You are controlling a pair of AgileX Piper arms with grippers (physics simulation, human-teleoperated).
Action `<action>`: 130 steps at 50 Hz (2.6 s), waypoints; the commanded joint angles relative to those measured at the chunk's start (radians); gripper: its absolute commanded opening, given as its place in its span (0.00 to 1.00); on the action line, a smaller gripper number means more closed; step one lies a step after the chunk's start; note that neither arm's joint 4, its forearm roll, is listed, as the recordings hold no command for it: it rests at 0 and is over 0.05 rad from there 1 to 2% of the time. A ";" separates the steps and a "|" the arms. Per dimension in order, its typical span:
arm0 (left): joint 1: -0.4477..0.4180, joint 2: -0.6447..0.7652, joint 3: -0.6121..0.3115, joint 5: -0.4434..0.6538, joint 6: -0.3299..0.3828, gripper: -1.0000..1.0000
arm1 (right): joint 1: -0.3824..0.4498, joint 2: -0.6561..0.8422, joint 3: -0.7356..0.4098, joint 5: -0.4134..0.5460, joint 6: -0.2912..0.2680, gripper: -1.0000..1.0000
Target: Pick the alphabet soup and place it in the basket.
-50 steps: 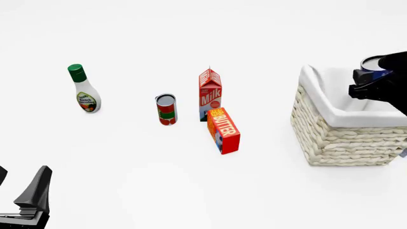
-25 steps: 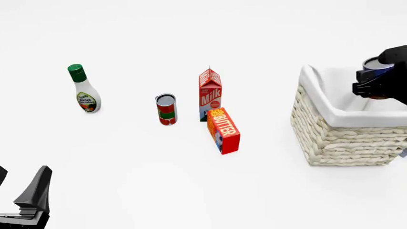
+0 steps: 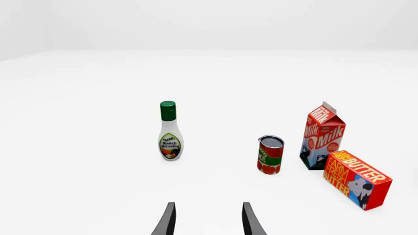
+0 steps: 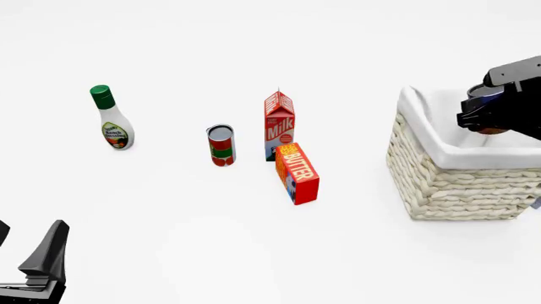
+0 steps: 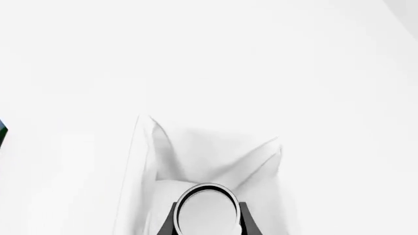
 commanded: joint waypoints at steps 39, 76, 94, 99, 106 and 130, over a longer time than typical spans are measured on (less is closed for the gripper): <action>0.000 0.000 0.000 0.000 0.000 1.00 | -0.011 0.162 -0.073 -0.007 0.001 0.00; 0.000 0.000 0.000 0.000 0.000 1.00 | -0.003 0.198 -0.087 -0.015 0.014 1.00; 0.000 0.000 0.000 0.000 0.000 1.00 | 0.006 0.172 -0.092 -0.003 0.020 1.00; 0.000 0.000 0.000 0.000 0.000 1.00 | 0.011 0.143 -0.093 0.008 0.020 1.00; 0.000 0.000 0.000 0.000 0.000 1.00 | 0.018 0.091 -0.094 0.031 0.019 1.00; 0.000 0.000 0.000 0.000 0.000 1.00 | 0.083 -0.283 -0.046 0.121 0.040 1.00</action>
